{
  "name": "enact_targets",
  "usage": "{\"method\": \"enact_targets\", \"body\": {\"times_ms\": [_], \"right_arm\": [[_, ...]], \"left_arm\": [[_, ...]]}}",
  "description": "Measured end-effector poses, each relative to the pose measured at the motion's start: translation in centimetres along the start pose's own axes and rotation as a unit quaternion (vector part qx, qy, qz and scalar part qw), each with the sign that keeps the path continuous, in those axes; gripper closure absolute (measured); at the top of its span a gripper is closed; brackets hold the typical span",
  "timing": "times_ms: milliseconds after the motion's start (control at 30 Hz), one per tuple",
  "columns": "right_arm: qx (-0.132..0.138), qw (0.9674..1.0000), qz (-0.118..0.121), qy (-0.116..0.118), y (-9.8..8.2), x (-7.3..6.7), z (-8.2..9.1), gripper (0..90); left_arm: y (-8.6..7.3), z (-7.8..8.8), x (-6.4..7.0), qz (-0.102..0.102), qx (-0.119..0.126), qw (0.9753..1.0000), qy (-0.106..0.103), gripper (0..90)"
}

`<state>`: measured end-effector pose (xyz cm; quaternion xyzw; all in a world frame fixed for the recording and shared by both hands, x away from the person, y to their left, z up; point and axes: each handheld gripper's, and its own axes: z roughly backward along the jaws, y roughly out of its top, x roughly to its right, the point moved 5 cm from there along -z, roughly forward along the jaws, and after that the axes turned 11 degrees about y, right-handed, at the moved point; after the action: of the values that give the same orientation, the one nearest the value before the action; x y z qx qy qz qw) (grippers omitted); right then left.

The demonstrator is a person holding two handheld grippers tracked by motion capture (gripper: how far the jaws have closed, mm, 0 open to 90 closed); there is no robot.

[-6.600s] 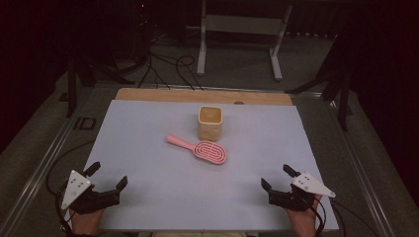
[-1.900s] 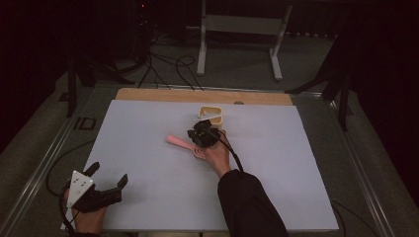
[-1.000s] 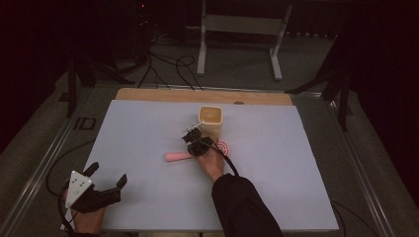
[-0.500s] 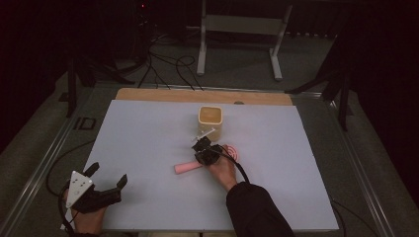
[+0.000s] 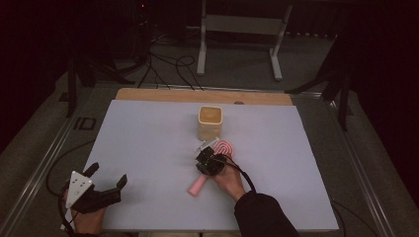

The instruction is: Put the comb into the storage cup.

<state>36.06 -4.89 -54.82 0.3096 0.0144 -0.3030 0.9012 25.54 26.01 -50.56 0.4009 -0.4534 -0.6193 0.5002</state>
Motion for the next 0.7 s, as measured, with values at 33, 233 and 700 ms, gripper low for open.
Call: {"method": "enact_targets", "body": {"times_ms": [33, 233, 700], "right_arm": [[0.001, 1.0000, -0.001, 0.003, -0.3, -0.1, 0.1, 90.0], [0.002, 0.9999, 0.000, 0.013, -1.9, -0.7, 1.1, 90.0], [0.038, 0.9986, -0.014, 0.034, -4.4, -0.4, 3.3, 89.9]], "left_arm": [[0.0, 0.0, 0.0, 0.000, 0.000, 1.0000, 0.000, 0.2], [0.0, 0.0, 0.1, -0.001, 0.000, 1.0000, -0.001, 0.2], [-0.1, -0.1, 0.2, -0.003, -0.003, 1.0000, 0.000, 0.2]]}}
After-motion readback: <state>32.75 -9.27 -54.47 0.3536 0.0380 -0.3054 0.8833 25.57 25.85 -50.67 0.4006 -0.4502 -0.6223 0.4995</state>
